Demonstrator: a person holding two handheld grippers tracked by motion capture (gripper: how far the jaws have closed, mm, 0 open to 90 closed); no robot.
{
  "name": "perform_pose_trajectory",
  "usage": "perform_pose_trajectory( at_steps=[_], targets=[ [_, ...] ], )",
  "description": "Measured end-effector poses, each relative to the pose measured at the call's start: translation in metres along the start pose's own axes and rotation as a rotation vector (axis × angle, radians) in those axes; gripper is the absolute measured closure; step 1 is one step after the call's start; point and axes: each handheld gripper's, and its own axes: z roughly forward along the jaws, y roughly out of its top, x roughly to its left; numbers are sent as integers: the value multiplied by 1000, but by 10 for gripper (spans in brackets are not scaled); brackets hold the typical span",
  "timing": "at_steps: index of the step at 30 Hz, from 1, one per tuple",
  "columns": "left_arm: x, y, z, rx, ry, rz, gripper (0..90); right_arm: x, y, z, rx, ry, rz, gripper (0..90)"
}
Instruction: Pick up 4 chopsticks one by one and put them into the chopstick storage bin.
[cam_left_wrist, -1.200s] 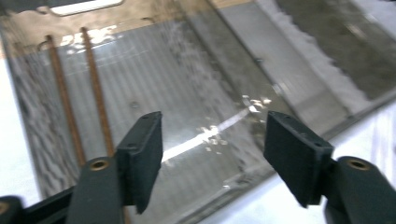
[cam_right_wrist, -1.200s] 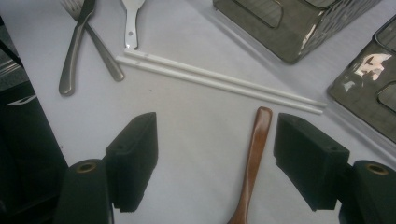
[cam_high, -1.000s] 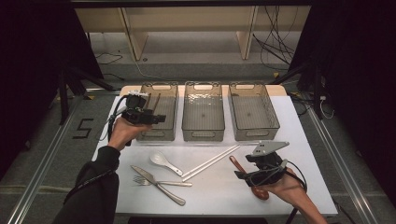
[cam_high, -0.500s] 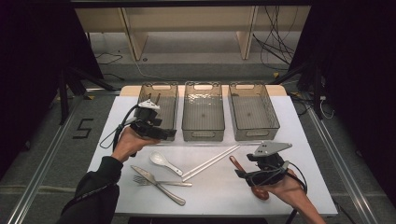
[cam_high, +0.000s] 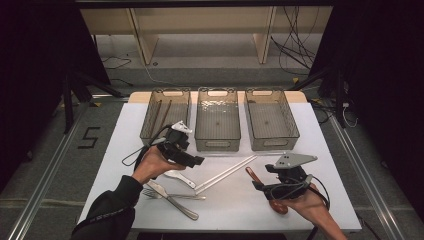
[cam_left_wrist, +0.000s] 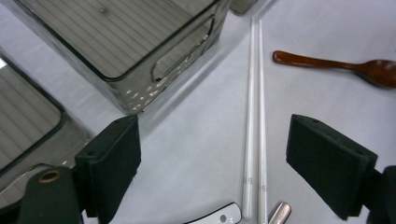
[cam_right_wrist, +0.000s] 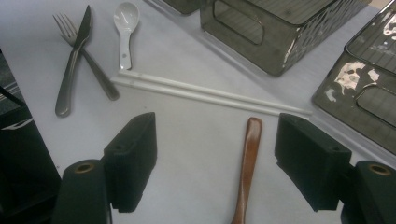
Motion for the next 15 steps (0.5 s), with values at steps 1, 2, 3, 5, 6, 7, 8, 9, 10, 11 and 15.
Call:
perform_pose_trajectory(
  at_steps=[1, 2, 3, 5, 6, 7, 8, 9, 10, 11, 15],
  targets=[
    [-1, 0, 1, 4, 0, 0, 173, 0, 0, 0, 0, 0, 0, 306],
    [-3, -1, 3, 14, 1, 1, 173, 0, 0, 0, 1, 3, 0, 306],
    [-4, -1, 6, 27, 3, 9, 172, 1, 0, 0, 1, 4, 0, 306],
    [-6, -2, 10, 46, 4, 14, 172, 1, -1, 0, 2, 5, 1, 306],
    [-7, -2, 11, 50, 6, 15, 172, 1, -1, 0, 1, 7, 0, 306],
    [-9, -2, 13, 62, 7, 24, 172, 2, -1, 1, 1, 8, 0, 306],
    [-10, -2, 15, 70, 12, 30, 172, 2, -1, 1, 2, 8, 2, 306],
    [-11, -2, 16, 79, 13, 32, 172, 2, -1, 1, 3, 8, 0, 306],
    [-12, -2, 17, 79, 14, 33, 173, 2, -1, 1, 4, 9, -2, 306],
    [-13, -3, 19, 86, 16, 36, 172, 2, -1, 1, 3, 7, -3, 306],
    [-14, -4, 24, 108, 22, 42, 172, 2, -1, 1, 2, 7, -2, 306]
  ],
)
